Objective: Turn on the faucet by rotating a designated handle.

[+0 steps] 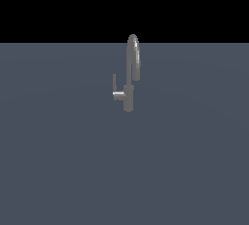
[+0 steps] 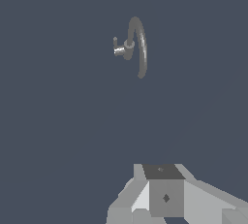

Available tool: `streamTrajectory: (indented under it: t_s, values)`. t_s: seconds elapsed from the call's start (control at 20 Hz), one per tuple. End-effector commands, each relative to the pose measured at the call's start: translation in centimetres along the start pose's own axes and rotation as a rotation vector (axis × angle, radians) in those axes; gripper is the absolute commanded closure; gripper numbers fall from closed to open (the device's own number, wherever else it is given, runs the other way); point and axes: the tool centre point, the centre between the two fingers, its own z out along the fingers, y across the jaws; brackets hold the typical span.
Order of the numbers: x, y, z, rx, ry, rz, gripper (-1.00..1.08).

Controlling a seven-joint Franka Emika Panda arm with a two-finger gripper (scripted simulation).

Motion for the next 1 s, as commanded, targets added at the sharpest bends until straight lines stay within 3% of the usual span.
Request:
streamTrajectory:
  t_s: [0.0, 0.5, 0.95]
  values:
    - [0.3, -0.7, -1.5, -0.011, 0.05, 0.055, 1.08]
    - [1.8, -5.1, -6.8, -0.07, 0.271, 0.295, 1.08]
    - [4.2, -10.5, -8.5, -0.133, 0.438, 0.481, 1.08]
